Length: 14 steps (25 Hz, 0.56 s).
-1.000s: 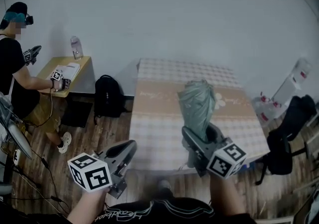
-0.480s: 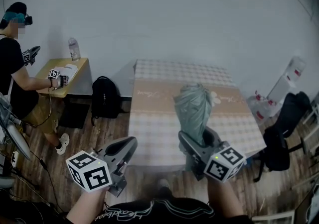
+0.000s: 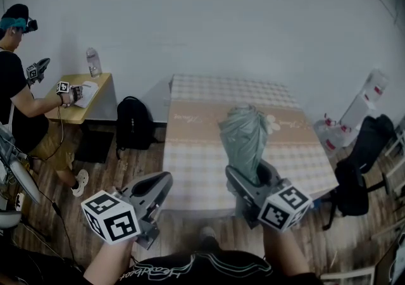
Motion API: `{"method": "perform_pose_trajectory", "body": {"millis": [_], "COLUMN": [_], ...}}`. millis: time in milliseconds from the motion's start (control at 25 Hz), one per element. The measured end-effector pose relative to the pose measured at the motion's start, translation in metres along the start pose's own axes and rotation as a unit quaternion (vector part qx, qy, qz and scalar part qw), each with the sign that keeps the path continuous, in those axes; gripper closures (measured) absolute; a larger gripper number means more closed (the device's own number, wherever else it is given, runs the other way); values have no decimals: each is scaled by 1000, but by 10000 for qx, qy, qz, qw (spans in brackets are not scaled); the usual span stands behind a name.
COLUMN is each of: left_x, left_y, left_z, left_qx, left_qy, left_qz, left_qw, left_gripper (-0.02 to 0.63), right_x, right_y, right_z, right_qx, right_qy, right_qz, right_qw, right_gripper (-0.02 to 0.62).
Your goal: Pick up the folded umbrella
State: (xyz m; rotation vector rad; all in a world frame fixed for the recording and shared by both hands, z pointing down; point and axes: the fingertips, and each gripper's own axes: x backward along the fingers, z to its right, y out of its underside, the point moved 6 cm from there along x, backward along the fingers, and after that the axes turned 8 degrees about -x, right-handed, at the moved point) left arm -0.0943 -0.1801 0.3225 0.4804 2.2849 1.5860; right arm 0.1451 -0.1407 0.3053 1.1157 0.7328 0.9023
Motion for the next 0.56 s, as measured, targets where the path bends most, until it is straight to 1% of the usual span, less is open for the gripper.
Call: {"method": "perform_pose_trajectory", "body": {"millis": [560], "left_x": [-16], "left_y": [0], "left_z": [-3], "left_qx": [-99], "left_qy": [-30], "left_qz": [-63], "left_qw": [9999], "left_gripper": [611], "right_x": [-6], "right_y": [-1], "right_z": [17], "right_qx": [4], "right_qy": [18], "right_qz": [-22], "right_qw": [10000], "right_gripper": [334]}}
